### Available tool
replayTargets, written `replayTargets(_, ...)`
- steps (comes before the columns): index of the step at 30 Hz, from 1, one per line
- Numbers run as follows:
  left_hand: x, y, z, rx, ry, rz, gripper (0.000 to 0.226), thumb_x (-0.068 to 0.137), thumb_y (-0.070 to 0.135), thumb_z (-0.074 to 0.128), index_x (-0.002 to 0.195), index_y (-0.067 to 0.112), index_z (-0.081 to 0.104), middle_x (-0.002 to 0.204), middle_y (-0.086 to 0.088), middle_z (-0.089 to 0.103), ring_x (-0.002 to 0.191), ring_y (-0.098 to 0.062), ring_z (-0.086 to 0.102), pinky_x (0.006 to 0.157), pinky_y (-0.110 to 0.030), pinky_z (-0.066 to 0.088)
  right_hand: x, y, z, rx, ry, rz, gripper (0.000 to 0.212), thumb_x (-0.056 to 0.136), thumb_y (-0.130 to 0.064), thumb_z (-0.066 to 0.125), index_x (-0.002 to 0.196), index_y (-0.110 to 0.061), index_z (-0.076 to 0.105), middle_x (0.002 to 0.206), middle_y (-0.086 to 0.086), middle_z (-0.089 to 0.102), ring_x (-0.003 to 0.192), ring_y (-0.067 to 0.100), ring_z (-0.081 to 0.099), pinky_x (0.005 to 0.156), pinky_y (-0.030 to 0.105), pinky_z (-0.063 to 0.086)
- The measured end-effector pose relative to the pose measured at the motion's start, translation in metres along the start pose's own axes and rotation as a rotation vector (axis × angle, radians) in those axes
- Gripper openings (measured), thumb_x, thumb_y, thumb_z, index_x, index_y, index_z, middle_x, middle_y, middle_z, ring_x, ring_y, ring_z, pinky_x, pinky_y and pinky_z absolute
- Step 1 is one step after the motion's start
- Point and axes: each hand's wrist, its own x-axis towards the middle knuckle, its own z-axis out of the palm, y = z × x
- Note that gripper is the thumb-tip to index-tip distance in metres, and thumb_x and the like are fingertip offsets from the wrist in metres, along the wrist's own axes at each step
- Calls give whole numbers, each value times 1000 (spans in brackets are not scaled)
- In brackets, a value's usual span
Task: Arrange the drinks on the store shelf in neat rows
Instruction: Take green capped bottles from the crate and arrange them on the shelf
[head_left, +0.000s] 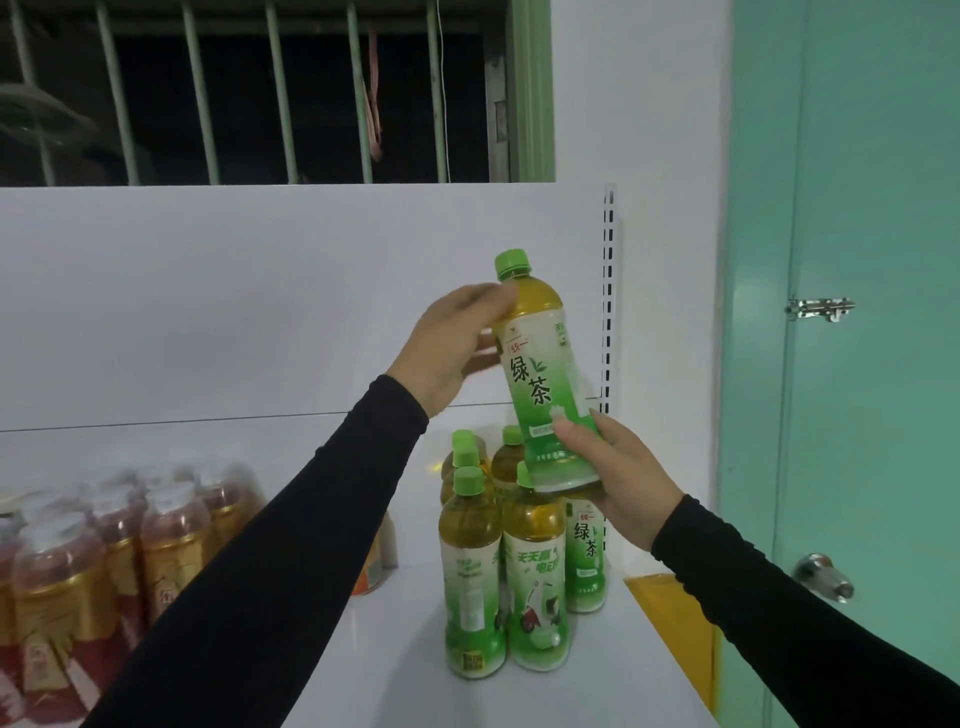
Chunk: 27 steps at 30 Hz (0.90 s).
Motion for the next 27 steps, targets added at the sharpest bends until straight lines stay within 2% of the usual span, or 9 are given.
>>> replayTargets(3,-13,-18,-1,-95,-124,-103,22,98,31,59,110,13,62,87,-2,69,75,-17,68,67,-32,58,0,0,8,113,-75,116,35,83,-40,69,106,-13,72,105,15,73,92,28,70,76,38,60)
replayTargets(6,-20,-24,-7,-133,-94,-92,31,94,28,63,119,10,60,91,-4,71,76,-20,70,68,-35,59,1,2,11,83,-126,141,39,78,-44,70,102,-15,75,107,17,72,97,30,69,81,41,58)
replayTargets(8,-22,-24,-11,-107,-29,-94,37,91,26,68,121,8,58,91,-5,73,76,-22,71,72,-38,61,2,2,11,-37,-98,75,45,80,-46,71,111,-14,69,107,11,74,101,27,70,80,37,58)
replayTargets(11,-26,-26,-13,-63,68,-74,43,86,23,76,122,11,55,94,-7,75,80,-24,73,73,-41,61,3,4,15,-369,20,-113,49,72,-54,69,112,-27,65,106,-8,74,101,13,69,88,32,56)
replayTargets(13,-27,-25,-12,-45,132,-56,49,83,24,80,122,15,53,100,-9,75,82,-23,75,68,-37,60,4,8,18,-574,124,-150,48,71,-61,73,112,-37,62,105,-18,70,103,6,65,90,29,53)
replayTargets(15,-26,-24,-10,-26,175,-51,54,81,26,82,124,16,51,105,-11,74,83,-22,75,66,-34,60,5,8,21,-613,177,-147,51,71,-63,76,113,-39,60,106,-21,68,105,2,62,91,27,51)
replayTargets(18,-26,-21,-9,-7,168,-35,52,84,30,79,125,15,51,104,-8,73,80,-17,75,66,-30,59,5,9,21,-398,128,-145,51,69,-58,78,111,-32,66,108,-14,73,106,7,66,93,34,53)
replayTargets(22,-30,-17,-14,-102,73,-66,43,91,31,69,126,12,52,91,-1,73,78,-19,70,67,-34,58,2,2,22,11,-58,-17,45,79,-32,65,117,-9,66,108,7,75,98,21,72,75,29,58)
replayTargets(27,-33,-21,-18,-130,52,-98,50,90,23,72,134,13,49,93,-6,74,76,-24,70,69,-38,59,1,2,23,71,-125,91,49,87,-37,57,121,-3,64,114,17,71,106,30,69,84,37,58)
